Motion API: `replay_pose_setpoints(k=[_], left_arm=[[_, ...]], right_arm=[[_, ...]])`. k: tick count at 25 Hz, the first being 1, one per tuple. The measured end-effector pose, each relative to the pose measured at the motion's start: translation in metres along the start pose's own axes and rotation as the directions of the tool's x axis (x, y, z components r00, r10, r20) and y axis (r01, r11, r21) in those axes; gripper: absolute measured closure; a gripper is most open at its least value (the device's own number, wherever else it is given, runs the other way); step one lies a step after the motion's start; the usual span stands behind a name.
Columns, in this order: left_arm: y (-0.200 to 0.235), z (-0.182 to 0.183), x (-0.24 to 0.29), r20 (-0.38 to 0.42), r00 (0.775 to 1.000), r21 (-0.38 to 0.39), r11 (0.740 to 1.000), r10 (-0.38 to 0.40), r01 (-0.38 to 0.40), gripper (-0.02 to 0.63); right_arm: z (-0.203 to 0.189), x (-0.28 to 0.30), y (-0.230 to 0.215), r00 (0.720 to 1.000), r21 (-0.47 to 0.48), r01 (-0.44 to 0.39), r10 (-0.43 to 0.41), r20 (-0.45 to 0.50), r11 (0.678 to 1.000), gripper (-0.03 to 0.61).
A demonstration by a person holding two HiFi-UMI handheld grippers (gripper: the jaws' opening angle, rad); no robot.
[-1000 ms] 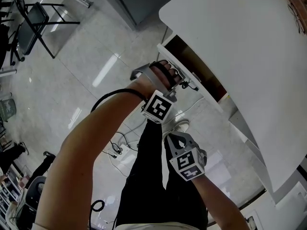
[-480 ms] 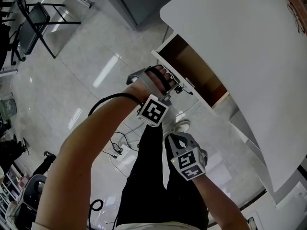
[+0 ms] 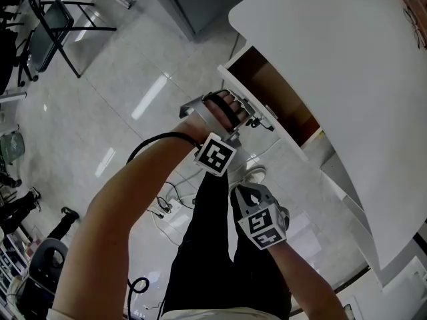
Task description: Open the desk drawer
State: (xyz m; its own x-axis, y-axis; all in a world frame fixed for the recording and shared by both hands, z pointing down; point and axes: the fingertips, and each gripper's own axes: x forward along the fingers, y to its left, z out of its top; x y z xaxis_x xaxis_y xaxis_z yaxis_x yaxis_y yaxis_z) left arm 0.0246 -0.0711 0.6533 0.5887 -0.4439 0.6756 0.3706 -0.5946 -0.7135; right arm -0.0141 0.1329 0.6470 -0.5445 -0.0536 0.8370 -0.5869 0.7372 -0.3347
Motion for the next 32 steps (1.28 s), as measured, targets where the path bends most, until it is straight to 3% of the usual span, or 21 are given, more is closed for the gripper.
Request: replay_pose_setpoints(k=[7,14,16,17,19,22,28,32], left_arm=[[-0.005,0.000,-0.006,-0.013,0.999,0.012,0.999,-0.040,0.041,0.601],[0.001,-0.005,-0.023,-0.045,0.998,0.011,0.999,-0.042,0.042,0.604],[-0.002,-0.016,-0.032,-0.091,0.994,-0.038,0.998,-0.059,0.056,0.604],[-0.007,-0.022,-0.036,-0.119,0.989,-0.107,0.991,-0.088,0.075,0.604],[-0.018,-0.031,-0.042,-0.170,0.974,-0.294,0.951,-0.148,0.093,0.604],[-0.019,-0.041,-0.050,-0.247,0.959,-0.501,0.865,-0.140,-0.003,0.606],[-0.019,-0.038,-0.064,-0.286,0.943,-0.718,0.689,-0.170,-0.093,0.607],[-0.016,-0.040,-0.072,-0.286,0.936,-0.829,0.543,-0.203,-0.136,0.607]], right_arm=[[0.007,-0.008,-0.007,1.000,-0.001,0.013,-0.013,0.008,1.000,0.563],[0.026,-0.020,-0.026,0.997,0.105,0.037,-0.044,0.065,0.994,0.563],[0.034,-0.020,-0.027,0.996,0.100,0.037,-0.045,0.075,0.994,0.563],[0.037,-0.020,-0.027,0.996,0.097,0.037,-0.044,0.079,0.995,0.563],[0.044,-0.022,-0.029,0.995,0.097,0.036,-0.044,0.087,0.995,0.563],[0.054,-0.029,-0.031,0.995,0.093,0.036,-0.045,0.094,0.995,0.563],[0.059,-0.046,-0.037,0.994,0.124,0.049,-0.061,0.094,0.991,0.563],[0.060,-0.054,-0.040,0.992,0.165,0.063,-0.079,0.096,0.984,0.563]])
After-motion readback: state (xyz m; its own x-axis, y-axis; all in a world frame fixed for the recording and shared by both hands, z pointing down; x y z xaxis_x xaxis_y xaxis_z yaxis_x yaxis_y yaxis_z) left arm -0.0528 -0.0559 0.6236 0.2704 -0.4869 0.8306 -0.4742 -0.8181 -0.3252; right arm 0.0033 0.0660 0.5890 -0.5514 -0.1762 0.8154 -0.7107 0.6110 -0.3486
